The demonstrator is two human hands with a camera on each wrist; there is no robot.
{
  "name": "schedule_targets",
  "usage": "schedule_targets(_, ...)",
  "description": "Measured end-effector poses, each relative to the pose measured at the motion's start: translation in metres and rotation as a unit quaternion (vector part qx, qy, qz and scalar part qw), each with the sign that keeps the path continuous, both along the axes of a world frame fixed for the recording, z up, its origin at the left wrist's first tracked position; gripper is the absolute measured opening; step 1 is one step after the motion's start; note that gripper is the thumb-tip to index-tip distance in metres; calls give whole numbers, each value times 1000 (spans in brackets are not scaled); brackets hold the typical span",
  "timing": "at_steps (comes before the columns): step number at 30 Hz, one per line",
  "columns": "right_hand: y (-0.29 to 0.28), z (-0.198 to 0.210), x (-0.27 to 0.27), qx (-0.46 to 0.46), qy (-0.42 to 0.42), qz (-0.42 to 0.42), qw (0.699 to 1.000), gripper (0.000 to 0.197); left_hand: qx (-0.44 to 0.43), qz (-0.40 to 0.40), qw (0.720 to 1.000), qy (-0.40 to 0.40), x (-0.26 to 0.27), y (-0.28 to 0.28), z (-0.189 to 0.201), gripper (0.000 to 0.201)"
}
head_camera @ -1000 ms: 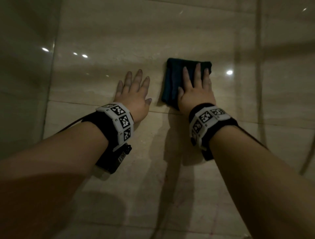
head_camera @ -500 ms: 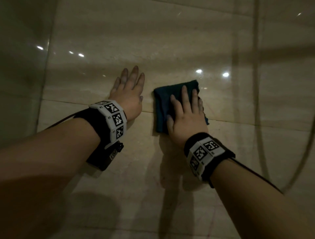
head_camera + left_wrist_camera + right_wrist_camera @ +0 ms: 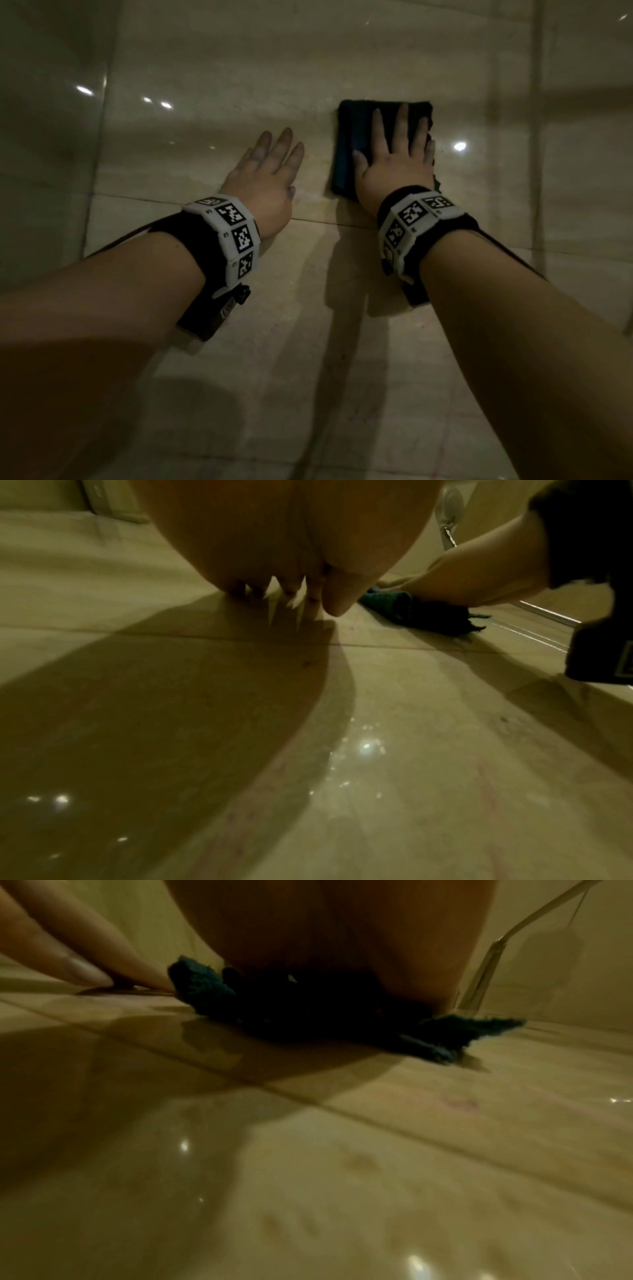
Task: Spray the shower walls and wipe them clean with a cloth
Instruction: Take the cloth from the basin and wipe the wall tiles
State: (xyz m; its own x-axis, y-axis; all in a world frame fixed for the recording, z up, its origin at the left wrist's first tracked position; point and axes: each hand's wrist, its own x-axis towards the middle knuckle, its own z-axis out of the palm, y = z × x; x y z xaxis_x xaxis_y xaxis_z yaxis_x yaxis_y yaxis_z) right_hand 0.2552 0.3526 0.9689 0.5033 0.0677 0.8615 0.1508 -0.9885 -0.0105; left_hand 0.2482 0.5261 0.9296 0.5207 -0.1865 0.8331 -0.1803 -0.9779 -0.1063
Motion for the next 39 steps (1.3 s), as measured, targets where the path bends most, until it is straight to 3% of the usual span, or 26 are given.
schedule_targets(4, -1, -22, 2, -18, -24, -1, 1000, 62, -11, 1, 1000, 2, -2, -3, 0, 61)
schedule_targets(11, -27, -97, -7, -66, 60, 4, 996, 62, -46, -17, 999, 20, -8, -17, 0, 62)
schedule_targets(15, -34, -90, -12, -64, 75, 3, 995, 61, -24, -19, 999, 35, -12, -30, 1, 63)
schedule_targets(25, -44, -29, -8, 6, 57, 2, 998, 62, 11, 2, 997, 73, -13, -46, -7, 62)
schedule_targets(30, -48, -58, -5, 16, 32, 2, 999, 62, 24, -7, 997, 74, -13, -54, -13, 65)
schedule_targets(34, -68, -106, -7, 5, 55, -12, 998, 63, 24, -45, 997, 61, -12, -67, -16, 67)
schedule_targets(39, -79, -123, -9, -1, 80, -8, 997, 63, 42, -55, 995, 75, -11, -82, -17, 64)
